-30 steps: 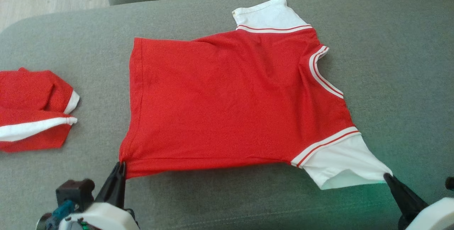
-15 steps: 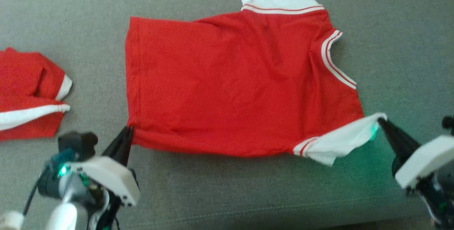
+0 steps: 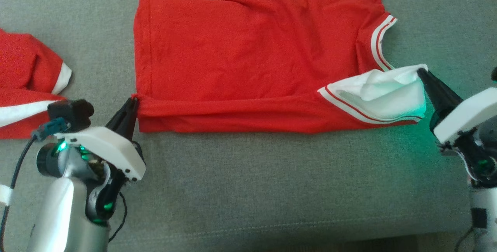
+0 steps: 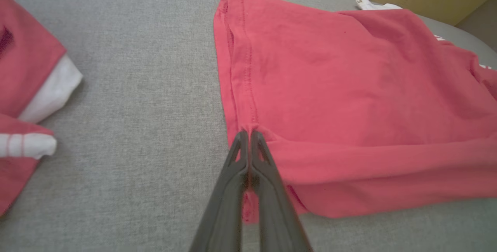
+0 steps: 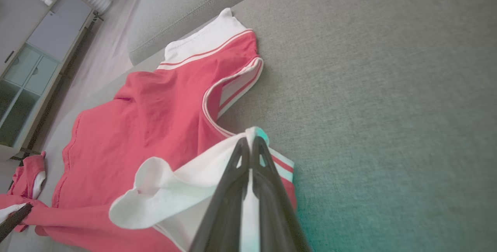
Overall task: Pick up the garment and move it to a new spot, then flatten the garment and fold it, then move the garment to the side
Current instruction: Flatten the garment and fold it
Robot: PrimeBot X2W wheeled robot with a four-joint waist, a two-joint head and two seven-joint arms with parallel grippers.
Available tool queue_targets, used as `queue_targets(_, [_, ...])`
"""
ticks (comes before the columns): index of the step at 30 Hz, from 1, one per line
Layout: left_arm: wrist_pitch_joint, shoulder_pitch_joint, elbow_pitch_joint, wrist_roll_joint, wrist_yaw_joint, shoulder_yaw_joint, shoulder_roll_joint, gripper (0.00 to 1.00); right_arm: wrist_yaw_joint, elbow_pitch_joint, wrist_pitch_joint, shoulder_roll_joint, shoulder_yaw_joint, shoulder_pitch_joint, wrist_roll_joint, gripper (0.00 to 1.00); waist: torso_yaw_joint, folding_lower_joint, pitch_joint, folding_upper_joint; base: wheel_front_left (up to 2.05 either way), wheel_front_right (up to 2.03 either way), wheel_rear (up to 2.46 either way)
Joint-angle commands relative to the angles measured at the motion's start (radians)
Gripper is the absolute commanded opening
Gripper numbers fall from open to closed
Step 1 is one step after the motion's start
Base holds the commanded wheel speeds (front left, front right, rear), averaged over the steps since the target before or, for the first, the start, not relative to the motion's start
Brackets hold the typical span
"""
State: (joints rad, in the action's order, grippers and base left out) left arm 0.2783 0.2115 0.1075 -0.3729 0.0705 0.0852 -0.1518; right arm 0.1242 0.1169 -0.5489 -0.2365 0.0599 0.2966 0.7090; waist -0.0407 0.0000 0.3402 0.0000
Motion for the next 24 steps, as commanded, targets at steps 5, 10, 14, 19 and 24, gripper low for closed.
queue_targets(5, [-0.054, 0.053, 0.018, -0.015, -0.005, -0.045, 0.003, 1.0, 0.007, 0.003, 0.11, -0.041, -0.071, 0.042, 0.034, 0.72, 0.007, 0.0, 0.008, 0.0, 0.0, 0.0, 0.0])
queue_targets(10, [-0.19, 0.055, 0.038, 0.013, -0.034, -0.053, 0.028, 1.0, 0.007, 0.001, 0.292, -0.077, -0.155, 0.033, 0.032, 1.0, 0.007, 0.0, 0.008, 0.0, 0.0, 0.0, 0.0])
queue_targets(14, [-0.35, 0.04, 0.024, 0.071, -0.084, -0.051, 0.048, 1.0, 0.007, -0.023, 0.497, -0.104, -0.21, 0.01, -0.057, 1.0, 0.007, 0.0, 0.001, 0.0, 0.0, 0.0, 0.0])
queue_targets(19, [-0.491, 0.006, -0.006, 0.155, -0.15, -0.027, 0.062, 1.0, 0.007, -0.049, 0.682, -0.095, -0.206, -0.045, -0.214, 1.0, 0.005, 0.0, -0.028, 0.0, 0.0, 0.0, 0.0])
queue_targets(24, [-0.53, -0.047, -0.056, 0.217, -0.195, -0.011, 0.067, 1.0, 0.007, -0.095, 0.73, -0.056, -0.175, -0.128, -0.324, 1.0, -0.003, 0.0, -0.064, 0.0, 0.0, 0.0, 0.0])
